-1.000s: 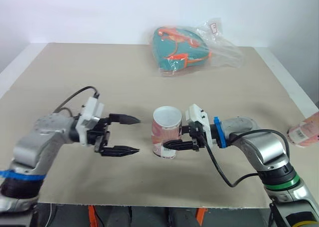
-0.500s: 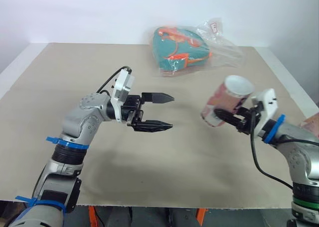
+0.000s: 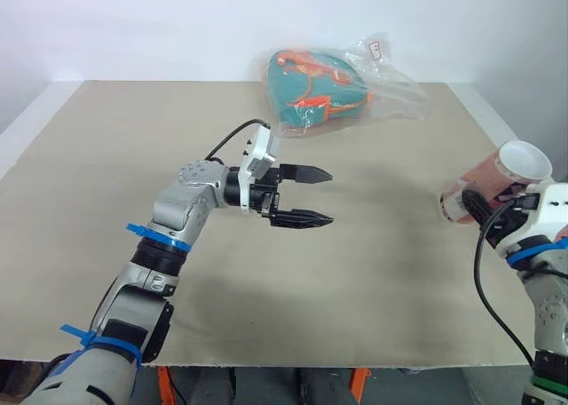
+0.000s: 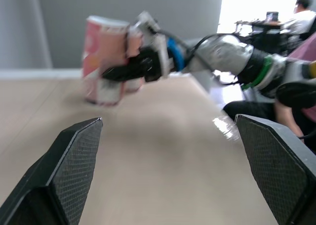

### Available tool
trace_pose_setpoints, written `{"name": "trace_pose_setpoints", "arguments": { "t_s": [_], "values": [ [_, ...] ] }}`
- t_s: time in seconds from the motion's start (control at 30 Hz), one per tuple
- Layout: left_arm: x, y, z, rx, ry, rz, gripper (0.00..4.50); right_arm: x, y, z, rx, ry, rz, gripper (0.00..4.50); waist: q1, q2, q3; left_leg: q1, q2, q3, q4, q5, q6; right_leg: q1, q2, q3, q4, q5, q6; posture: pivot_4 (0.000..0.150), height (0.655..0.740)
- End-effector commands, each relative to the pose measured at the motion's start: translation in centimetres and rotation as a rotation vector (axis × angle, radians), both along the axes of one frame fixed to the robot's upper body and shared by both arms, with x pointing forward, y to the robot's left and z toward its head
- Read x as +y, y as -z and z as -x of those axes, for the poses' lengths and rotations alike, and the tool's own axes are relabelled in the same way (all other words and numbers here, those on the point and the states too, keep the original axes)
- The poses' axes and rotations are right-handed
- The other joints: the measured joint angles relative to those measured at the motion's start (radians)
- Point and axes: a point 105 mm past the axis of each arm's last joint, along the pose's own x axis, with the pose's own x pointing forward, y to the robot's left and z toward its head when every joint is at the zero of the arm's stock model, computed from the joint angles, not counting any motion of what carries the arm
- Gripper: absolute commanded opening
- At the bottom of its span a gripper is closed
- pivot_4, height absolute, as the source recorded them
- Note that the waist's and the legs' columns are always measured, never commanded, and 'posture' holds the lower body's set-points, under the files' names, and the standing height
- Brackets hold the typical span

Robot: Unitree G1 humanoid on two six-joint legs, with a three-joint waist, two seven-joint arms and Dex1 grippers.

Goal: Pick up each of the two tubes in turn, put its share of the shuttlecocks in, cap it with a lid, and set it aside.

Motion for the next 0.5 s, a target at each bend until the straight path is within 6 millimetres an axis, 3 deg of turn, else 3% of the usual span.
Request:
{"name": "trace_pose_setpoints", "arguments": {
  "t_s": [0.03,0.4,0.5],
  "values": [
    [-0.3,-0.5,-0.8,-0.056,-0.057,-0.011,4.5,-1.2,-0.5,0.0,0.001,0.048,0.075,2.02,0.0,0.0,0.0,0.0,0.0,0.0,0.0,0.0,0.0,0.0,0.0,0.0,0.0,0.0,0.0,0.15,0.74],
    [-0.3,-0.1,-1.0,-0.059,-0.082,-0.011,4.5,-1.7,1.8,-0.5,0.118,0.062,0.065,2.02,0.0,0.0,0.0,0.002,0.0,0.0,0.002,0.0,0.0,0.003,0.0,0.0,0.0,0.0,0.003,0.15,0.74],
    [-0.3,-0.1,-1.1,-0.058,-0.082,-0.012,4.5,-1.7,2.5,-0.4,0.152,0.049,0.013,2.86,0.0,0.0,0.0,0.002,0.0,-0.001,0.004,0.0,0.0,0.004,0.0,0.0,0.0,0.001,0.003,0.15,0.74]
  ]
}}
